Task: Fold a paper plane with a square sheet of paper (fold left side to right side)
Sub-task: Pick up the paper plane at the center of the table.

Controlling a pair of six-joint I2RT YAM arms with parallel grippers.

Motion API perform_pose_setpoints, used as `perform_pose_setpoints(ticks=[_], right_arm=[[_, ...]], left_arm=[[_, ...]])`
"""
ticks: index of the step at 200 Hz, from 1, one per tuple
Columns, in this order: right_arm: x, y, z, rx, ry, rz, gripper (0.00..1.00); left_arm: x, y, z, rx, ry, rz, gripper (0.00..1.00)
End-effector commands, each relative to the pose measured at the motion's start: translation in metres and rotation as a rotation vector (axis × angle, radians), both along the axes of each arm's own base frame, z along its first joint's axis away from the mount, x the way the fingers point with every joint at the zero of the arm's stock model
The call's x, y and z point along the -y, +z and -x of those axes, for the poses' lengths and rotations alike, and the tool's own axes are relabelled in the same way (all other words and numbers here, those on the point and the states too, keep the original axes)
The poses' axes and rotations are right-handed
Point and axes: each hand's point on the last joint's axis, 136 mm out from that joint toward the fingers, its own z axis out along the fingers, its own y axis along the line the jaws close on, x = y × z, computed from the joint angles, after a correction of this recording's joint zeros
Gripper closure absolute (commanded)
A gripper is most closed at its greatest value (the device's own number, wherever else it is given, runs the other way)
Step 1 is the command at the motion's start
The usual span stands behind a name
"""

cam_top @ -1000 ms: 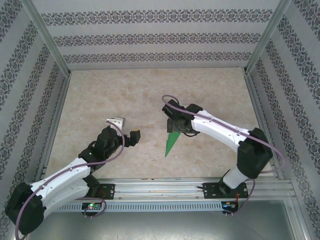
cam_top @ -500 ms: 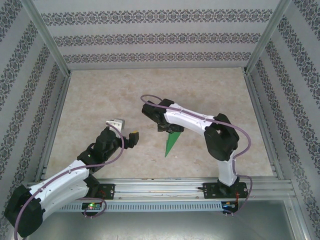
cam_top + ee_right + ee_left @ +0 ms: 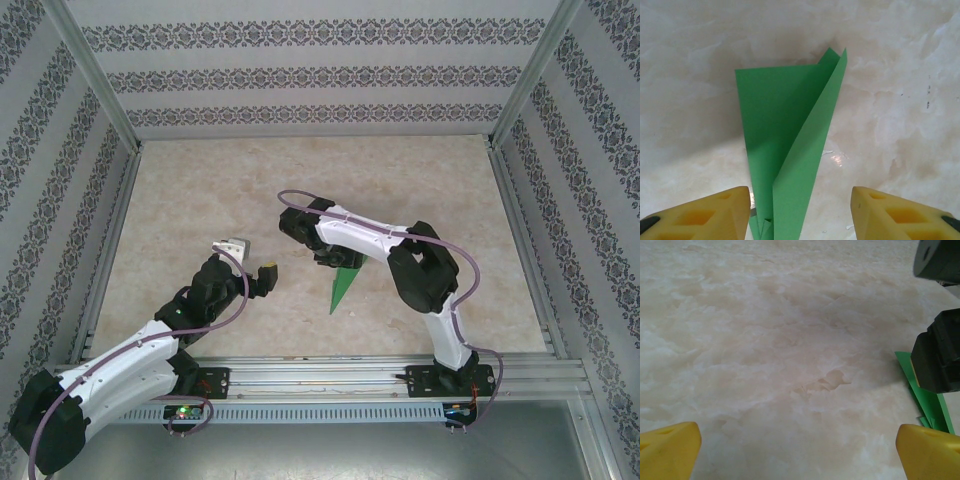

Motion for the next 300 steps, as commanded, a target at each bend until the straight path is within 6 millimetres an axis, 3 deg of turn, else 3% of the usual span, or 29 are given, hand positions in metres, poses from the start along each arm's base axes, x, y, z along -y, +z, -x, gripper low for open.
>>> perform_pose_setpoints(ticks=[1,60,165,190,269,300], right_arm=[[0.001,-0.004,0.000,-0.014,-0.036,0.014,0.46],[0.006,-0.018,0.002,-0.041,-0.071,0.024,0.58],[0.011,-0.038,0.013,-0.087,-0.100,0.029,0.70],[0.014,-0.038,0.016,-0.089,-0.108,0.030,0.77],[0.021,0.008,0.018,0.012,-0.090,-0.020,0.98],[0.024,0.030,0.015,0.071,-0.050,-0.045,1.00]], left_arm=[[-0.007,-0.008,0.000,-0.006,0.011,-0.044,0.00],[-0.007,-0.011,0.001,-0.016,0.007,-0.051,0.00],[-0.007,-0.010,0.001,-0.017,0.003,-0.061,0.00],[-0.008,-0.011,0.001,-0.019,0.004,-0.066,0.00],[-0.006,-0.001,-0.001,-0.010,0.010,-0.047,0.00],[-0.007,0.006,-0.003,-0.011,0.036,-0.015,0.00]])
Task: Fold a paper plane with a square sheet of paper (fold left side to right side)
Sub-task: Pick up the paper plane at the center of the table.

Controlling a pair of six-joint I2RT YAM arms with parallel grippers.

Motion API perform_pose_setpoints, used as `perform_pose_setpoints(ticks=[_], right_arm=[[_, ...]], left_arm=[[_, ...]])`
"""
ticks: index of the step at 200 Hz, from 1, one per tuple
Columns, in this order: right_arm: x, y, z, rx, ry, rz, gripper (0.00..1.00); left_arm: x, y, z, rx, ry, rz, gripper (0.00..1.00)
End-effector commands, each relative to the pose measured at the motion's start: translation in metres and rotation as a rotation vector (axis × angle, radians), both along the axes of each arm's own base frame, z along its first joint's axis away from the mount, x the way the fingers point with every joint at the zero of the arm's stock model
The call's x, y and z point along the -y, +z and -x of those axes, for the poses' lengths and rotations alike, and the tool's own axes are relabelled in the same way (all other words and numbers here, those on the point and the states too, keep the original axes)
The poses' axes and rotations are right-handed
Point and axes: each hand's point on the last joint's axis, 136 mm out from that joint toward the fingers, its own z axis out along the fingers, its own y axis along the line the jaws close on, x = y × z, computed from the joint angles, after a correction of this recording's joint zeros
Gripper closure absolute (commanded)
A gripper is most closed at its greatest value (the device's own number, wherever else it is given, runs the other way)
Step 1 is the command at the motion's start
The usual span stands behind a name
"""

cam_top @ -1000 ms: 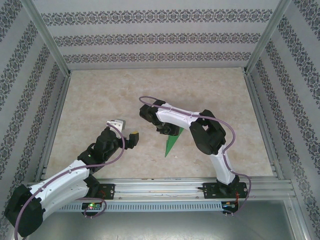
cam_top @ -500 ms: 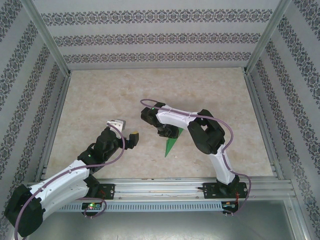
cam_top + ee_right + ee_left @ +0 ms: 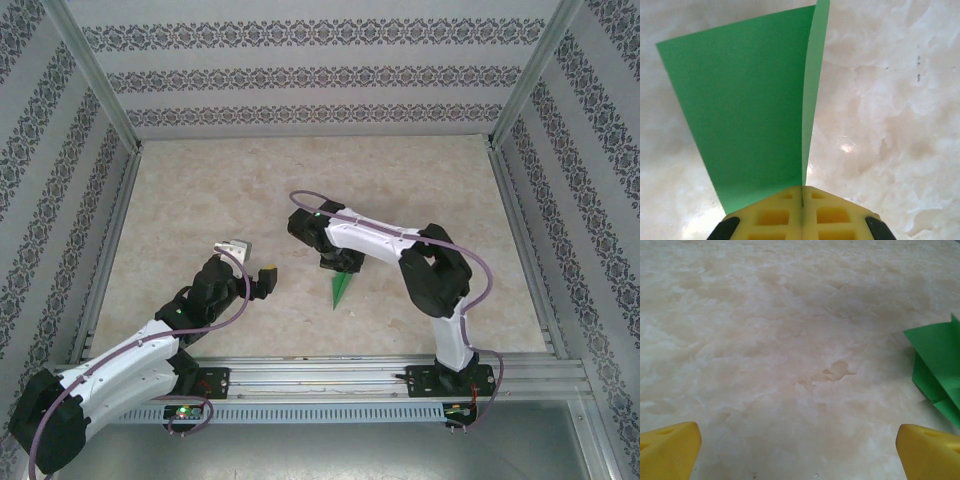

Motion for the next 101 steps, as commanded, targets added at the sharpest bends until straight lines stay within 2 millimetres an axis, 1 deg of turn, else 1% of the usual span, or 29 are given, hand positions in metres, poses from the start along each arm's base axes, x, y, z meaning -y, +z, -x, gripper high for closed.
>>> perform_pose_setpoints(ticks=[1,26,43,46,48,49,50,51,52,53,57,62,66,76,87,101], right_arm=[[0.009,0.023,-0.001,0.062,0.038,0.013,1.00],[0.011,0.048,-0.010,0.160,0.086,-0.024,1.00],[0.005,0.059,-0.017,0.238,0.162,-0.102,1.00],[-0.002,0.062,-0.022,0.265,0.190,-0.146,1.00],[-0.004,0.061,-0.019,0.255,0.217,-0.164,1.00],[-0.008,0.063,-0.024,0.281,0.229,-0.184,1.00],[-0.010,0.063,-0.024,0.284,0.243,-0.198,1.00],[-0.010,0.061,-0.021,0.267,0.257,-0.209,1.00],[-0.013,0.063,-0.024,0.285,0.268,-0.221,1.00],[-0.013,0.061,-0.020,0.269,0.280,-0.231,1.00],[-0.020,0.065,-0.023,0.302,0.310,-0.289,1.00],[-0.025,0.069,-0.025,0.337,0.325,-0.350,1.00],[-0.025,0.068,-0.024,0.349,0.335,-0.391,1.00],[-0.033,0.072,-0.027,0.404,0.375,-0.527,1.00],[-0.033,0.073,-0.029,0.428,0.389,-0.643,1.00],[-0.031,0.072,-0.030,0.422,0.423,-0.748,1.00]], left_arm=[[-0.006,0.014,-0.006,0.010,0.045,0.020,0.00],[-0.007,0.019,-0.008,0.002,0.091,0.078,0.00],[-0.006,0.023,-0.010,-0.001,0.109,0.131,0.00],[-0.006,0.024,-0.010,-0.001,0.112,0.138,0.00],[-0.005,0.024,-0.010,-0.002,0.112,0.144,0.00],[-0.005,0.024,-0.010,-0.002,0.114,0.147,0.00],[-0.005,0.025,-0.010,-0.001,0.115,0.150,0.00],[-0.005,0.025,-0.010,-0.001,0.115,0.152,0.00],[-0.005,0.026,-0.010,-0.002,0.117,0.155,0.00],[-0.005,0.026,-0.011,-0.001,0.117,0.157,0.00],[-0.005,0.026,-0.011,-0.003,0.120,0.165,0.00],[-0.005,0.028,-0.011,-0.003,0.125,0.175,0.00],[-0.005,0.028,-0.011,-0.006,0.130,0.181,0.00],[-0.006,0.029,-0.011,-0.013,0.144,0.195,0.00],[-0.007,0.031,-0.012,-0.021,0.158,0.214,0.00],[-0.007,0.032,-0.012,-0.028,0.171,0.244,0.00]])
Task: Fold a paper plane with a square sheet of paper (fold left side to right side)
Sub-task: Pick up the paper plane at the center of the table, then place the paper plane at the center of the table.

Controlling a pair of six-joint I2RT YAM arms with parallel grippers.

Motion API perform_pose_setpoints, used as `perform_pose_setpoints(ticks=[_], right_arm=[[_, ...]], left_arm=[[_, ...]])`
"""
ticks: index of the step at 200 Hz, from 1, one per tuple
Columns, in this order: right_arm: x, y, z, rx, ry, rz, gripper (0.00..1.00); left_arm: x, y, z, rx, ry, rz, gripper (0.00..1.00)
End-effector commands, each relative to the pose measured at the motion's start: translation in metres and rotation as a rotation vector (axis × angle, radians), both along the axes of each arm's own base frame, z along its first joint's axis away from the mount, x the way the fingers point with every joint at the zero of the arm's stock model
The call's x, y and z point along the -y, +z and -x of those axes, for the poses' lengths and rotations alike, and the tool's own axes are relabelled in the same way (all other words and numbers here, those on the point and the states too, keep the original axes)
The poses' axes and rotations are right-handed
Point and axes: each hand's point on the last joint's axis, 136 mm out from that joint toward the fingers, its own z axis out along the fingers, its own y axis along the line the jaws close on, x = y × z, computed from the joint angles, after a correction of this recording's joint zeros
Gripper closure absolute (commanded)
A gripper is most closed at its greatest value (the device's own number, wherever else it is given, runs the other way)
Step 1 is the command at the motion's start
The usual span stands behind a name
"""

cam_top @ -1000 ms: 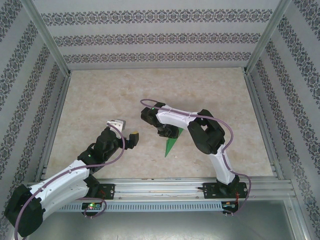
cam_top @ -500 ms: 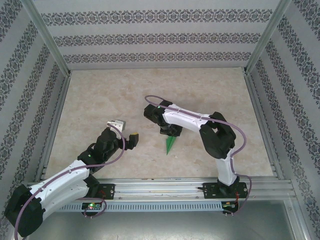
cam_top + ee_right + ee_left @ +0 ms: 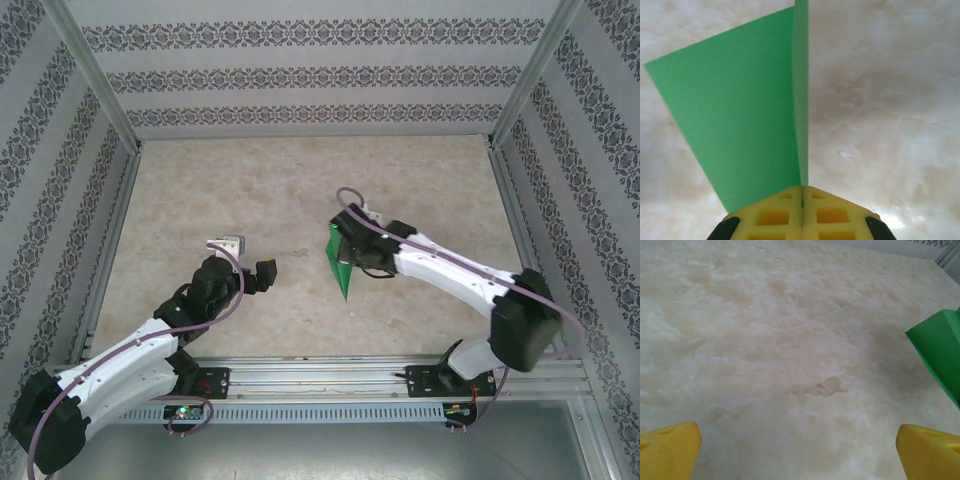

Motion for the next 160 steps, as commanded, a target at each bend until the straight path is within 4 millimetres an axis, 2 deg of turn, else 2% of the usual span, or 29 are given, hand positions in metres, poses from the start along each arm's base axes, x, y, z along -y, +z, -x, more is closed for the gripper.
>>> perform_pose_setpoints(ticks=[1,28,60,90,160], right_arm=[[-0.033,0.019,-0.019,0.107,0.188,-0.271,1.00],[-0.036,0.013,-0.017,0.096,0.283,-0.443,1.00],[-0.033,-0.009,-0.021,0.077,0.309,-0.581,1.00],[-0.031,-0.038,-0.028,0.017,0.324,-0.588,1.00],[-0.033,-0.082,-0.045,-0.037,0.311,-0.558,1.00]], left_arm=[[-0.005,0.018,-0.007,0.005,0.071,0.096,0.00],[-0.005,0.022,-0.007,-0.008,0.084,0.130,0.00],[-0.003,0.027,-0.009,-0.022,0.095,0.169,0.00],[0.000,0.027,-0.012,-0.034,0.099,0.194,0.00],[0.009,0.018,-0.017,-0.093,0.086,0.178,0.00]])
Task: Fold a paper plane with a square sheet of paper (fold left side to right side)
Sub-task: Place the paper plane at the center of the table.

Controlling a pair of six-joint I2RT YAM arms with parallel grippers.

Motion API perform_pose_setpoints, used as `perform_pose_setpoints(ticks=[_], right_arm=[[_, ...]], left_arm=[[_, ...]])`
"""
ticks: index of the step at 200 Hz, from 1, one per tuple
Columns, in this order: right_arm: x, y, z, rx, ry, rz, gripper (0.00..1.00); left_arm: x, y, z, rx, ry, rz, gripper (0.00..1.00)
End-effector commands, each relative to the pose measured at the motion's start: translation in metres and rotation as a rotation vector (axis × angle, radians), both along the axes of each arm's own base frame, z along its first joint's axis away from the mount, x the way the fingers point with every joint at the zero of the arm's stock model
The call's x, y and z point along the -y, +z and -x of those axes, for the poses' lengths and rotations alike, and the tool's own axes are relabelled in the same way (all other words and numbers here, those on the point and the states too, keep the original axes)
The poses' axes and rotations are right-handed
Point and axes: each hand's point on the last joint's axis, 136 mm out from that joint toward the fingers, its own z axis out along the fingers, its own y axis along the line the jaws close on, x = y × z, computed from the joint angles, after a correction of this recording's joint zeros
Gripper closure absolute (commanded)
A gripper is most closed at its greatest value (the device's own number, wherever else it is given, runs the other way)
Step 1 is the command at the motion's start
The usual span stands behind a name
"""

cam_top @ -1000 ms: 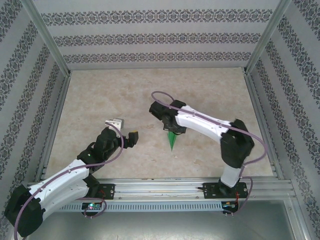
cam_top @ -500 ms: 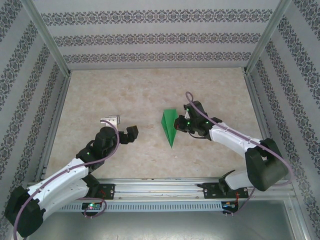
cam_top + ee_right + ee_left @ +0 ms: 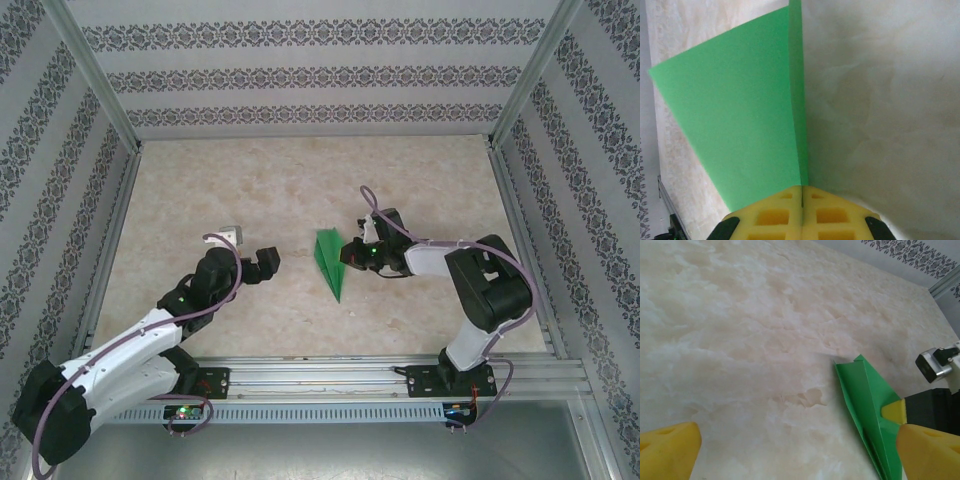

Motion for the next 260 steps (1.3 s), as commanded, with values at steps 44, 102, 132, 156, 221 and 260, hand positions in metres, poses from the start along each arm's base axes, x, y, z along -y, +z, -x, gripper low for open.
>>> perform_pose_setpoints(ticks=[44,102,132,156,221,260], right_arm=[[0.003,-0.007,-0.015,0.039,-0.002,0.009,0.96],[0.006,0.003,-0.013,0.057,0.003,0.016,0.84],[0.009,0.003,-0.012,0.054,-0.004,0.031,0.73],[0.016,0.008,-0.012,0.068,-0.017,0.070,0.63],[0.047,0.041,0.011,0.110,0.004,0.267,0.35],[0.059,0.055,0.031,0.098,0.013,0.358,0.11]], left_arm=[[0.002,0.009,-0.009,-0.015,0.007,0.009,0.00],[0.007,0.005,-0.012,-0.027,-0.006,0.003,0.00],[0.006,0.005,-0.012,-0.028,-0.009,-0.006,0.00],[0.005,0.007,-0.012,-0.025,-0.009,-0.017,0.00],[-0.012,0.019,-0.010,0.036,0.024,-0.057,0.00],[-0.021,0.025,-0.005,0.077,0.028,-0.085,0.00]])
